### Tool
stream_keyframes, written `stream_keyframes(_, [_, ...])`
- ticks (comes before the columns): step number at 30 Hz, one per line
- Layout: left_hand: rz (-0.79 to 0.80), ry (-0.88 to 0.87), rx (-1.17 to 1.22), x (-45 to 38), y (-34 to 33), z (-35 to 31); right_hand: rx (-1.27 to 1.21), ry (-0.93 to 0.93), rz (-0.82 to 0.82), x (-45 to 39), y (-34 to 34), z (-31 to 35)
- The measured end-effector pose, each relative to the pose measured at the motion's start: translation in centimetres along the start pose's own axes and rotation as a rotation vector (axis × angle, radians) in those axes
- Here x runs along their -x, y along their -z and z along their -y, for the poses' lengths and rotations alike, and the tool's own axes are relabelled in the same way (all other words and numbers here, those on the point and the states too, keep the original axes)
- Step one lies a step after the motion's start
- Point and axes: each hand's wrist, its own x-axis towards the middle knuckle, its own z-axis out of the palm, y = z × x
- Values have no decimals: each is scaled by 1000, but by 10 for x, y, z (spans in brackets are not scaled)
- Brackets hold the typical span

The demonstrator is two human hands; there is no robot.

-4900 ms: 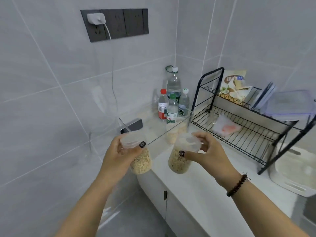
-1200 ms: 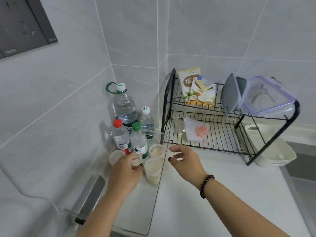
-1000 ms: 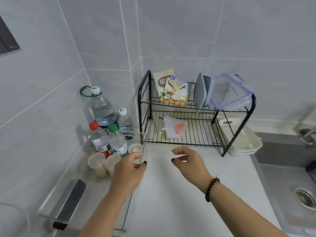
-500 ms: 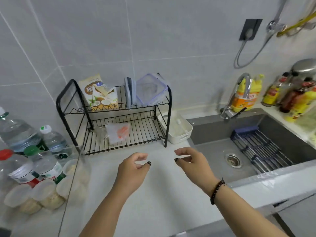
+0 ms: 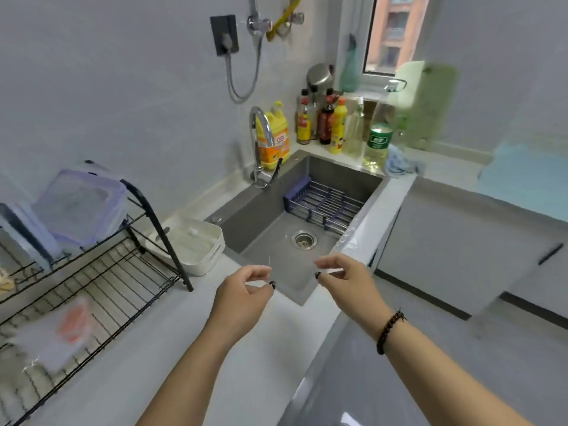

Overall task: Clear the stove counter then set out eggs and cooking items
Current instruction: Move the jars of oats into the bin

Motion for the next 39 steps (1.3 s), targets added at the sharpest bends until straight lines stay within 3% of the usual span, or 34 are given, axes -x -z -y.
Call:
stream_keyframes(8, [256,-89,-80,-22,-90,-44,-85,-94,-297,23,84,-39])
stream_keyframes(15, [442,-162,-96,-43,-207,-109,-152,-158,-519,14,204,-77])
stream_keyframes(27, [608,-176,-17,-57,-435,-233,-188,-202,-645,-11,431,-126])
stream_keyframes(39, [835,-207,-37,-77,-625,-329,-247,-262,-860,-28,596,-183])
